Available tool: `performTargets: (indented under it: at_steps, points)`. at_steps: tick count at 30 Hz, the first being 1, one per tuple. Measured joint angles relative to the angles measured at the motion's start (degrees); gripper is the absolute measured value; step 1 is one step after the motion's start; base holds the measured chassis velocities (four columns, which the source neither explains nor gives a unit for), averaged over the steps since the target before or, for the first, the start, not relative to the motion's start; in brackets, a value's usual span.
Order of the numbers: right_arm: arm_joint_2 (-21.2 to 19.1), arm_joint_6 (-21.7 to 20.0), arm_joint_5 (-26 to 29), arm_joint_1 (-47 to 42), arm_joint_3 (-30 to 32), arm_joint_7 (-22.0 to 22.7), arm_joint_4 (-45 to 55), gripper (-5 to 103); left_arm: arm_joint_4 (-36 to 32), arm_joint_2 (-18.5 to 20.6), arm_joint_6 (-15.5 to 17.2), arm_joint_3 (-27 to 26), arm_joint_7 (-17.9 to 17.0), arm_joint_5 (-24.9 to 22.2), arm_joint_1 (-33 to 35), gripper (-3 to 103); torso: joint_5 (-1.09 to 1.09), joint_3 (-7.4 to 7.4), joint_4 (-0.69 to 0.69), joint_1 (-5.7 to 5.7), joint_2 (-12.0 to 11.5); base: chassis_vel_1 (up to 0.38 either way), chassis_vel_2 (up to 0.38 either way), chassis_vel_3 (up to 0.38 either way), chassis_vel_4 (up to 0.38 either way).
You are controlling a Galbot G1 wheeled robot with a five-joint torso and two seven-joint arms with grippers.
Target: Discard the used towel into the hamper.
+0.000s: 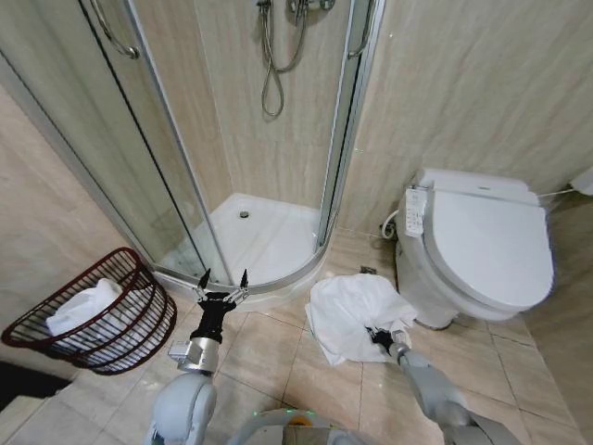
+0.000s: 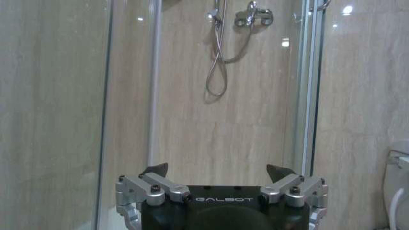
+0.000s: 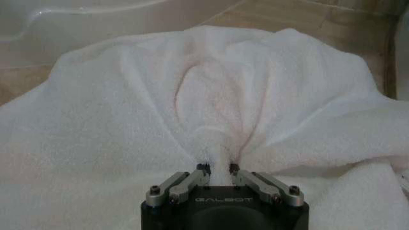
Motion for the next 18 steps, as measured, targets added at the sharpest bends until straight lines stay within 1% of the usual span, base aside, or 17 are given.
performTargets:
  at_steps: [2, 5, 8, 9, 10, 11, 12, 15, 16, 18]
  points:
    - [0.2, -0.22, -0.33, -0.18, 0.44, 1.04, 1.02, 12, 0.0, 0.0, 0.0, 0.0, 0.0, 0.0, 0.0, 100, 0.03, 0.01, 0.0, 0.0, 0.0, 0.0, 0.0, 0.0, 0.0]
    - [-0.08, -0.81, 0.8, -0.88, 1.15, 1.65, 3.72, 12, 0.0, 0.0, 0.0, 0.0, 0.0, 0.0, 0.0, 100, 0.02, 0.0, 0.02, 0.0, 0.0, 0.0, 0.0, 0.0, 0.0]
    - [-0.76, -0.09, 1.63, -1.78, 1.5, 1.78, 6.21, 12, 0.0, 0.0, 0.0, 0.0, 0.0, 0.0, 0.0, 100, 0.02, 0.01, 0.02, 0.0, 0.0, 0.0, 0.0, 0.0, 0.0]
    - [-1.95, 1.99, 2.99, -4.23, 1.89, 2.2, 11.82, 12, 0.0, 0.01, 0.0, 0.01, 0.01, 0.0, 0.0, 100, 0.01, 0.01, 0.02, 0.0, 0.0, 0.0, 0.0, 0.0, 0.0]
    - [-2.92, 2.34, 4.19, -6.76, 2.06, 2.77, 17.18, 12, 0.0, 0.01, 0.0, 0.0, 0.0, 0.0, 0.0, 100, 0.0, 0.0, 0.02, 0.0, 0.0, 0.0, 0.0, 0.0, 0.0]
    - [-3.45, 2.43, 4.88, -8.42, 2.2, 3.19, 20.67, 12, 0.0, 0.01, 0.0, 0.0, 0.0, 0.0, 0.0, 100, -0.03, 0.0, -0.01, 0.0, 0.0, 0.0, 0.0, 0.0, 0.0]
    - [-3.45, 2.43, 4.88, -8.42, 2.2, 3.19, 20.67, 12, 0.0, 0.01, 0.0, 0.0, 0.0, 0.0, 0.0, 100, -0.03, 0.0, -0.01, 0.0, 0.0, 0.0, 0.0, 0.0, 0.0]
    - [-4.88, 2.61, 6.42, -13.61, 3.17, 4.81, 32.23, 12, 0.0, 0.01, 0.0, 0.0, 0.0, 0.0, 0.0, 100, 0.03, 0.0, -0.01, 0.0, 0.0, 0.0, 0.0, 0.0, 0.0]
    - [-4.88, 2.61, 6.42, -13.61, 3.17, 4.81, 32.23, 12, 0.0, 0.01, 0.0, 0.0, 0.0, 0.0, 0.0, 100, 0.03, 0.0, -0.01, 0.0, 0.0, 0.0, 0.0, 0.0, 0.0]
    - [-5.64, 2.54, 7.48, -16.87, 3.76, 6.42, 41.17, 12, 0.0, 0.0, 0.0, 0.0, 0.0, 0.0, 0.0, 100, 0.0, 0.0, 0.01, 0.0, 0.01, 0.0, 0.0, 0.0, 0.0]
